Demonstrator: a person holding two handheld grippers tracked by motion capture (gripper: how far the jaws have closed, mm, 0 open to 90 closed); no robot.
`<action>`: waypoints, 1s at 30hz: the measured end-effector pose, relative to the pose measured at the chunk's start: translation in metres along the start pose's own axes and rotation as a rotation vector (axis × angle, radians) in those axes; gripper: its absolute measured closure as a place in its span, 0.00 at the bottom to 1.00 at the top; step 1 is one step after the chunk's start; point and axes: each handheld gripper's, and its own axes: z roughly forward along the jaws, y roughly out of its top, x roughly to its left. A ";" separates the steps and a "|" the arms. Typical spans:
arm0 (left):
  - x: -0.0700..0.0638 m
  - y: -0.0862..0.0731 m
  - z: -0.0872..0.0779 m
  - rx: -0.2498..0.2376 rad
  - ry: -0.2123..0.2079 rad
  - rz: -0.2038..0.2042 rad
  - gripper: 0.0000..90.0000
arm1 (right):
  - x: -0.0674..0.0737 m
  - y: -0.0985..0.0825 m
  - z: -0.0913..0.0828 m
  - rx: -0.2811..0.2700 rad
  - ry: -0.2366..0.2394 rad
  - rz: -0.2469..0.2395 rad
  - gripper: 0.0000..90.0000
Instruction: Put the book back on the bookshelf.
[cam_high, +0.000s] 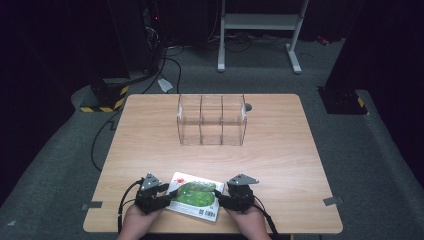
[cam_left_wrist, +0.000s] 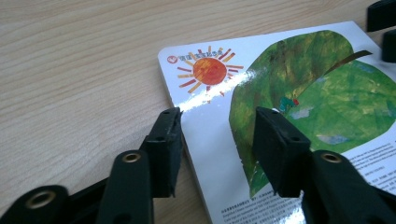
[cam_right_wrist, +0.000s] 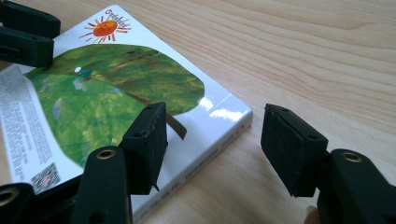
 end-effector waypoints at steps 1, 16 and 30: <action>0.000 0.000 0.000 0.000 0.000 0.000 0.54 | 0.000 0.000 0.000 0.000 0.000 0.000 0.43; -0.002 0.005 0.003 0.031 -0.018 -0.009 0.58 | 0.016 -0.013 -0.003 0.040 0.067 -0.007 0.42; -0.016 0.011 0.015 -0.002 0.001 0.030 0.58 | -0.003 -0.007 0.001 0.008 0.019 0.019 0.45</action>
